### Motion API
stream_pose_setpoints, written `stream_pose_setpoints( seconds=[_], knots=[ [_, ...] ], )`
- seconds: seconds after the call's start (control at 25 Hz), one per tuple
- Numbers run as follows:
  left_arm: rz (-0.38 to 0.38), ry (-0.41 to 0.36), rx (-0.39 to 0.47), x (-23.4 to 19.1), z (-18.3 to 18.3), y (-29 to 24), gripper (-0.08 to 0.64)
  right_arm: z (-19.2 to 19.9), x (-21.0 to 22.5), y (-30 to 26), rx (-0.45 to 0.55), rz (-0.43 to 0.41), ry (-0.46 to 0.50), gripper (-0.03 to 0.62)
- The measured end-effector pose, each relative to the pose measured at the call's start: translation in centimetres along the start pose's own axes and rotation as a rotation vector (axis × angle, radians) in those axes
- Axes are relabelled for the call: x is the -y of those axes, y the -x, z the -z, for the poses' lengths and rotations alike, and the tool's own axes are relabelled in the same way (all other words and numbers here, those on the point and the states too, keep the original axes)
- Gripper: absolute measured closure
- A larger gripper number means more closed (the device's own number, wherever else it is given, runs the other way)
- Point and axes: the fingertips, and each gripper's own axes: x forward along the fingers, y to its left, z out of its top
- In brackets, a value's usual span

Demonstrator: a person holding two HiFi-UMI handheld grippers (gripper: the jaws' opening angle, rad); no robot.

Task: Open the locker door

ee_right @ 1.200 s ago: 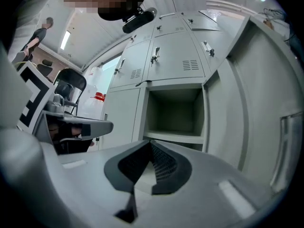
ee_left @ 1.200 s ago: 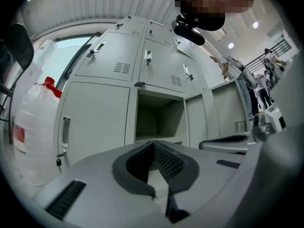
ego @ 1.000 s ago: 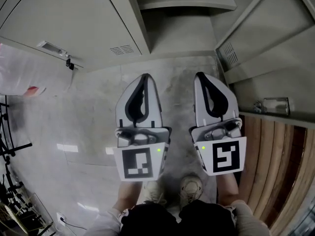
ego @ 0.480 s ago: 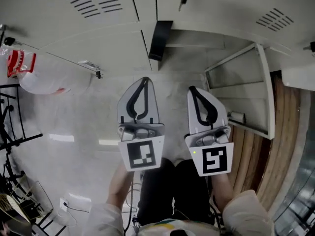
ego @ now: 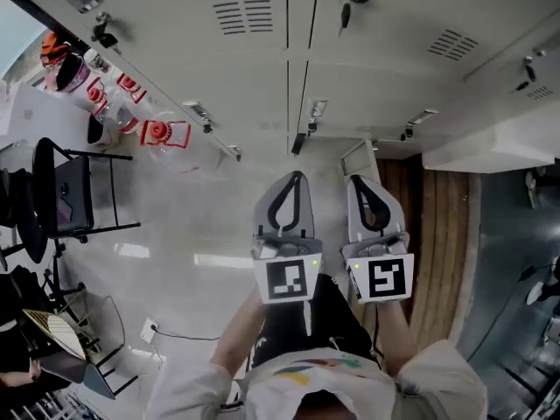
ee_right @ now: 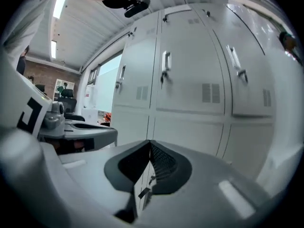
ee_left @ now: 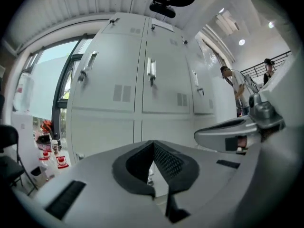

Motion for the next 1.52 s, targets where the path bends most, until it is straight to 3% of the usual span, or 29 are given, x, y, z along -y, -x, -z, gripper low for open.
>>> stream_pose_setpoints(
  seconds=[0.2,0.32,0.4,0.68,0.96,1.24,1.52],
  knots=[
    [-0.007,0.02,0.056,0.7,-14.6,5.6,0.545,-15.6,-0.2,8.2,0.107,0.025,0.041,0.588],
    [-0.03,0.017,0.176,1.1,-20.7,8.0,0.545,-20.3,-0.7,12.0,0.174,0.034,0.071,0.588],
    [-0.049,0.027,0.22,1.4,-22.8,9.7,0.545,-21.8,-1.0,13.5,0.216,0.052,0.063,0.588],
    [-0.074,0.052,0.202,2.1,-23.2,15.0,0.545,-23.5,-2.4,16.2,0.328,0.061,0.053,0.588],
    [-0.063,-0.022,0.194,2.9,-22.7,15.1,0.545,-21.8,-1.8,16.4,0.325,0.068,-0.011,0.588],
    [-0.055,-0.007,0.228,2.3,-23.2,14.6,0.545,-21.5,-2.3,15.8,0.303,0.073,0.004,0.588],
    [-0.041,0.007,0.184,2.7,-22.3,13.8,0.545,-20.8,-2.5,15.4,0.286,0.065,-0.007,0.588]
  ],
)
